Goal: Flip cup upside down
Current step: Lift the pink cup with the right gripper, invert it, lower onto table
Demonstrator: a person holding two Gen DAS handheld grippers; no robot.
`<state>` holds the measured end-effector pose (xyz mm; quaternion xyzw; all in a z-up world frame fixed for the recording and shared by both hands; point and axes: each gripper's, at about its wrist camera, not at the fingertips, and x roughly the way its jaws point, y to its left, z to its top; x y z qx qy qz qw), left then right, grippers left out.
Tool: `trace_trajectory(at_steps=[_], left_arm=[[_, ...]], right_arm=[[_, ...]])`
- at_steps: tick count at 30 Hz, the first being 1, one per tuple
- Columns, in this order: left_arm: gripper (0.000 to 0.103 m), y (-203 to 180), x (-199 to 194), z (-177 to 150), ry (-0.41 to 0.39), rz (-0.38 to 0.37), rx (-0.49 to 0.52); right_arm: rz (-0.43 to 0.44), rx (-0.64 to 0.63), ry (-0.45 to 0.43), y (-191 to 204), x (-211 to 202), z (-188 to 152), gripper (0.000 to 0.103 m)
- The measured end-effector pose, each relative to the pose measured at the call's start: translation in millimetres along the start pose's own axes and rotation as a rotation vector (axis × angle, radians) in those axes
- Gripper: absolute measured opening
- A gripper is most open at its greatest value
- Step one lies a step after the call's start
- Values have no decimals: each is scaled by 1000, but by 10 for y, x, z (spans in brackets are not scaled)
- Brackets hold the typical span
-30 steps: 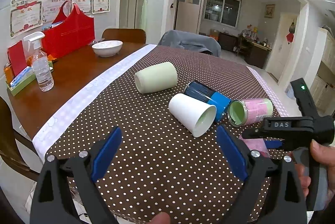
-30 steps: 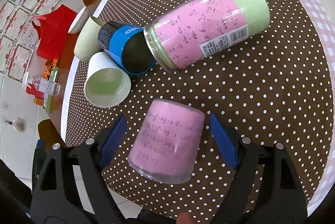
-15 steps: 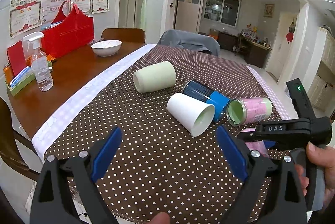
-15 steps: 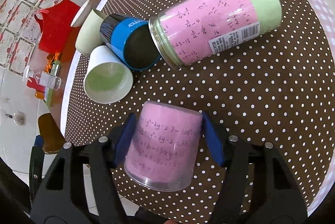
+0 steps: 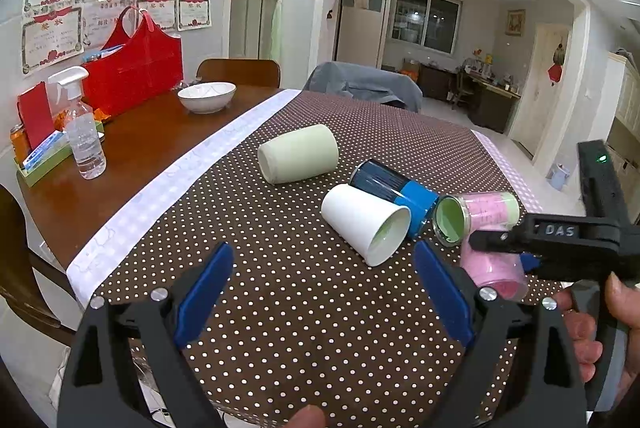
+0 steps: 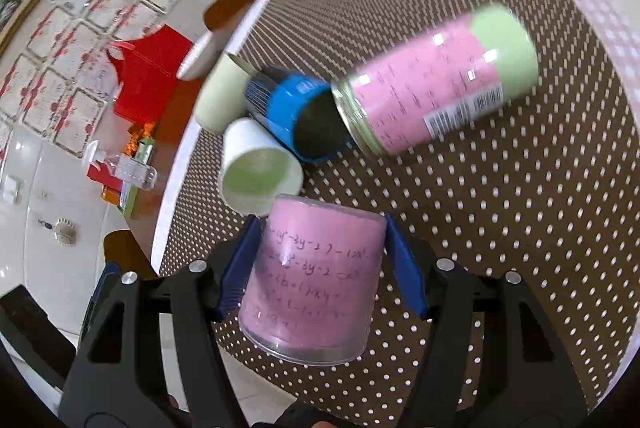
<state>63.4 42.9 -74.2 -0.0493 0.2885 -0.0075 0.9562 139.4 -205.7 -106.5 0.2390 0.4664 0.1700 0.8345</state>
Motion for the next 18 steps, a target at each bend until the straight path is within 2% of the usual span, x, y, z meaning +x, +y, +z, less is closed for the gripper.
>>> trace_trajectory(at_steps=[4,10,18], left_arm=[[90,-3,-23,12,-4,6,3],[90,-10,-49,32,-9,14,5],[90,-8,-47,40,-7,13,7]], right_arm=[[-34,-83,-113,128,-144,-56,62],[-151,-242,-289,319,-198,-165,62],[-223,-317,-351,331,-7,-231,62]])
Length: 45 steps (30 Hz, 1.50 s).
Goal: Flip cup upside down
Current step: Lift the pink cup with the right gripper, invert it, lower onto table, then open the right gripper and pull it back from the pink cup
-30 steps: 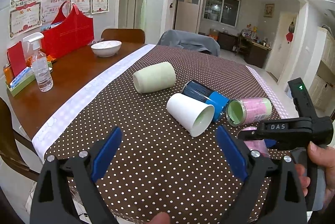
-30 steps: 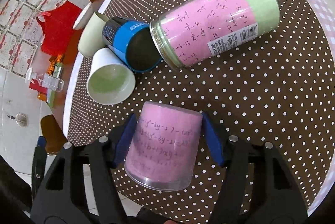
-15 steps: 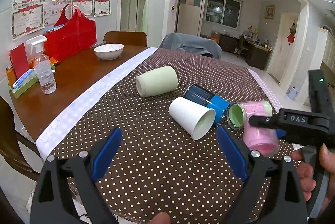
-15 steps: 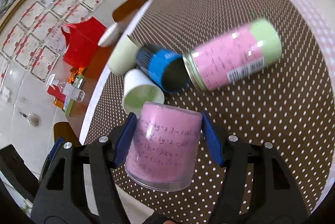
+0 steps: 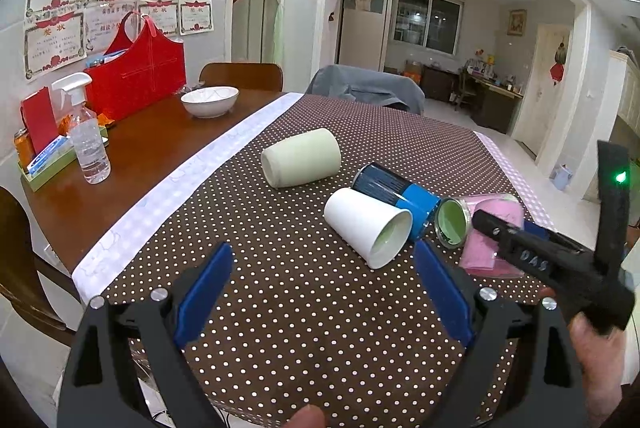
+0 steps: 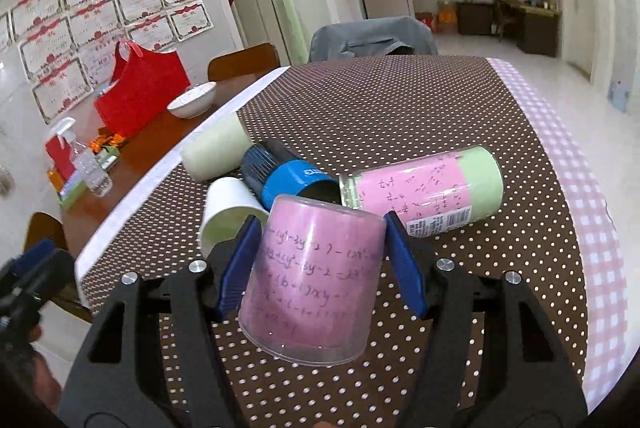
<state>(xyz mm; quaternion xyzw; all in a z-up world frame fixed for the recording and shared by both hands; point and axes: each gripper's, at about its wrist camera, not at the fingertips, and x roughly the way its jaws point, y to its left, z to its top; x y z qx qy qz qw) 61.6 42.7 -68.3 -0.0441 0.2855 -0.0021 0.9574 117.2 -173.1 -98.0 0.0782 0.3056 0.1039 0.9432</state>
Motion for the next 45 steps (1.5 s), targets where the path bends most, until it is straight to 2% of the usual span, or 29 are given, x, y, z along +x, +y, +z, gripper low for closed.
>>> trace_trajectory(at_steps=[14,26,29,33,45], left_arm=[[90,80,21,14,-3,10,-20],[90,37,43,-6,3,8,-12],[90,33,44,-7,3,8,-11],[90,23,42,-8,2,8,-10],[90,-87,-30,-5,-6,5,14]], right_arm=[[-99,-134,-15,245,211,-129,62],[-114,-158,19,217,183,-265,63],[-72,-143,38,191,113,-305,77],[-35,-102,16,131,-19,-283,95],[1,-28,-30,79,-343,-84,97]])
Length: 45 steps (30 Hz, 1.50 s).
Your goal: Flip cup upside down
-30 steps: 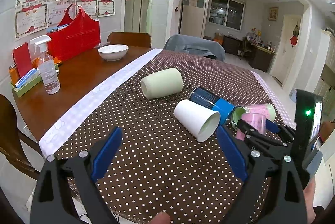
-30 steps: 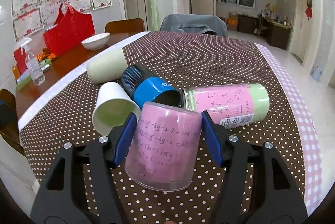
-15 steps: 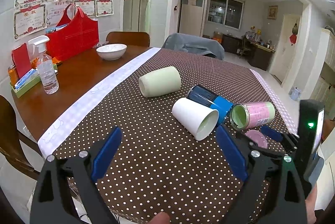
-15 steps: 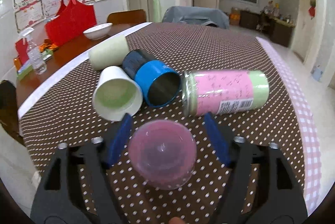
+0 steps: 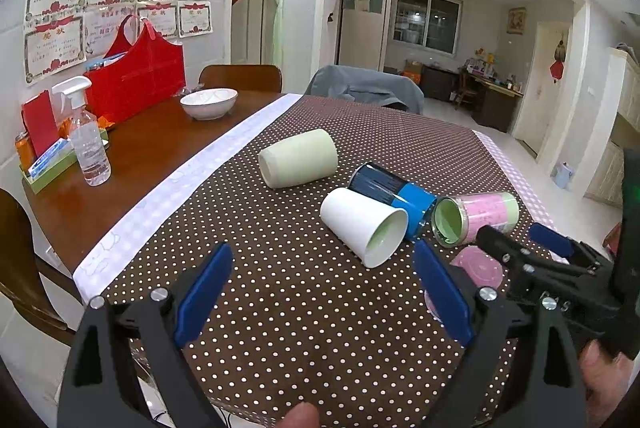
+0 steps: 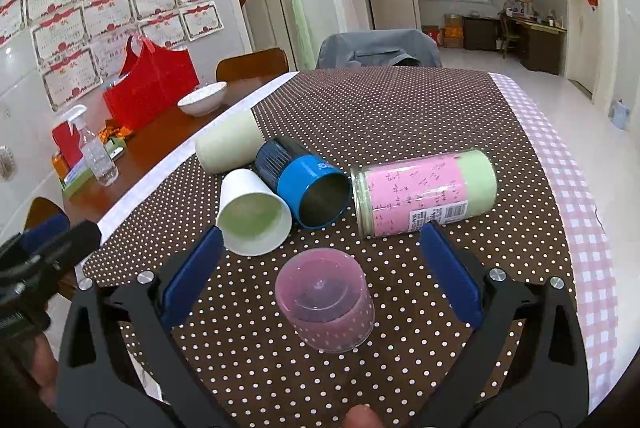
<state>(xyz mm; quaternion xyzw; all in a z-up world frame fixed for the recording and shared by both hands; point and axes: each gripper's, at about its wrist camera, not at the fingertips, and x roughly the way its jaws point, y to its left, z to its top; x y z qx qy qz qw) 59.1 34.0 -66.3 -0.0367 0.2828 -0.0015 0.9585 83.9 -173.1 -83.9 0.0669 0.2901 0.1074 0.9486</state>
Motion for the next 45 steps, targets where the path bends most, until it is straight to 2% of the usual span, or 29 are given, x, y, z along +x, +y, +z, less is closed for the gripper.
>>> trace_trajectory(at_steps=[10,25,34,45], left_arm=[[90,-121,-133,24,-21,-16,30],[92,-240,-452,111,-95,-9,75],[92,-298,-633,150,-137,-14,87],[92,-345,-880,183,-192,-25,92]], right_arm=[[-18,60,-36,-142,-262,120,97],[-51,92,-174,-213,-959,298,97],[-92,52,-260,-85,-1343,309,97],[-160,0,-306,81,-1515,188,97]])
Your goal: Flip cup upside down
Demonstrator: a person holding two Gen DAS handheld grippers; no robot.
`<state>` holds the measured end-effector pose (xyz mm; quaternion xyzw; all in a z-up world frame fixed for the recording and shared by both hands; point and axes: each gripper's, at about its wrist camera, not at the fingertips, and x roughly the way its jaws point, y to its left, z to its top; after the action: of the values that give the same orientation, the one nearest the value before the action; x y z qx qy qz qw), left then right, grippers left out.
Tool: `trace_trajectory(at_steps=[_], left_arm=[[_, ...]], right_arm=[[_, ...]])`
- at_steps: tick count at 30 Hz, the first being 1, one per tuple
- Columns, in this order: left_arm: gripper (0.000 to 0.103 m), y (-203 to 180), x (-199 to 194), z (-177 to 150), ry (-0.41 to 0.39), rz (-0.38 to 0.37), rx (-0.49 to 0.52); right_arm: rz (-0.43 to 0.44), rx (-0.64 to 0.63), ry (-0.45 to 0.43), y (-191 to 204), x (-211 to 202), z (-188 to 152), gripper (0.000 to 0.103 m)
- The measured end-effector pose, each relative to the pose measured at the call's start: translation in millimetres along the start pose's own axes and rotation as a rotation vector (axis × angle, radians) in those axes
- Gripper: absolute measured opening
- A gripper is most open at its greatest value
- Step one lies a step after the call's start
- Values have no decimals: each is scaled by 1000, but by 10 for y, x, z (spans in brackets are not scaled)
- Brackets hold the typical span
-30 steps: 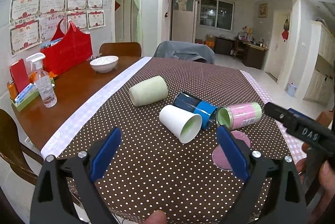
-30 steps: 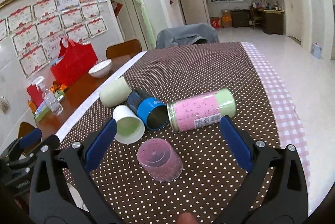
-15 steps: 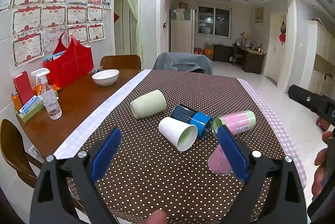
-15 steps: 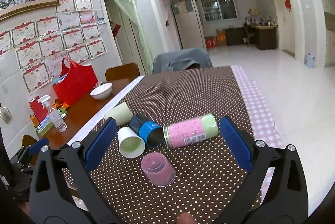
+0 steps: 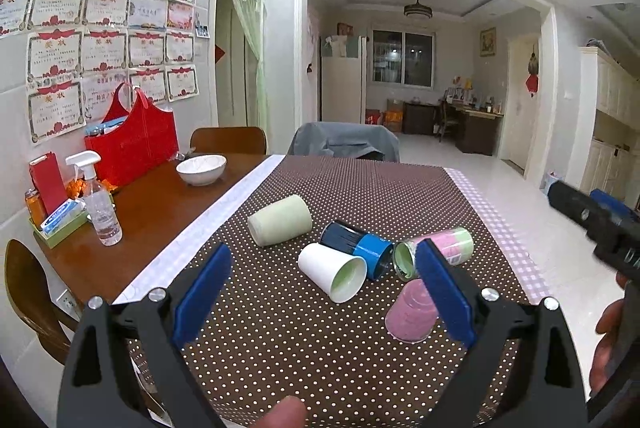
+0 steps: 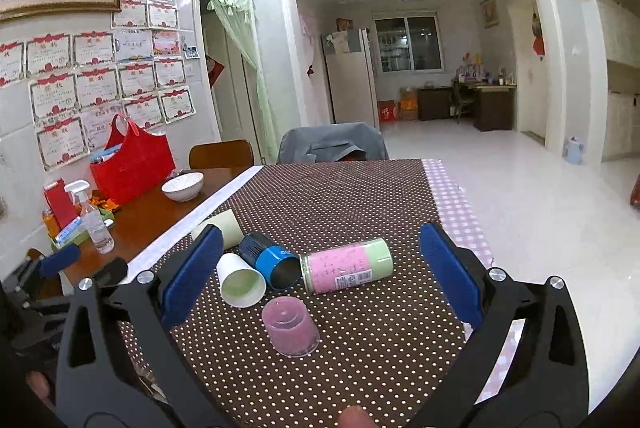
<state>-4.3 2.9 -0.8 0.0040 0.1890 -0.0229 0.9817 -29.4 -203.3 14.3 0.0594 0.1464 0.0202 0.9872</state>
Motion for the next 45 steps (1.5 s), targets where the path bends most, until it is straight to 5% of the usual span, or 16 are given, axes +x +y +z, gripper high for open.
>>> trace_trajectory(at_steps=[45], left_arm=[[92,-29,-257,84,-65,34,12]], right_arm=[[-31,-61,2,219,-48,-130,97]])
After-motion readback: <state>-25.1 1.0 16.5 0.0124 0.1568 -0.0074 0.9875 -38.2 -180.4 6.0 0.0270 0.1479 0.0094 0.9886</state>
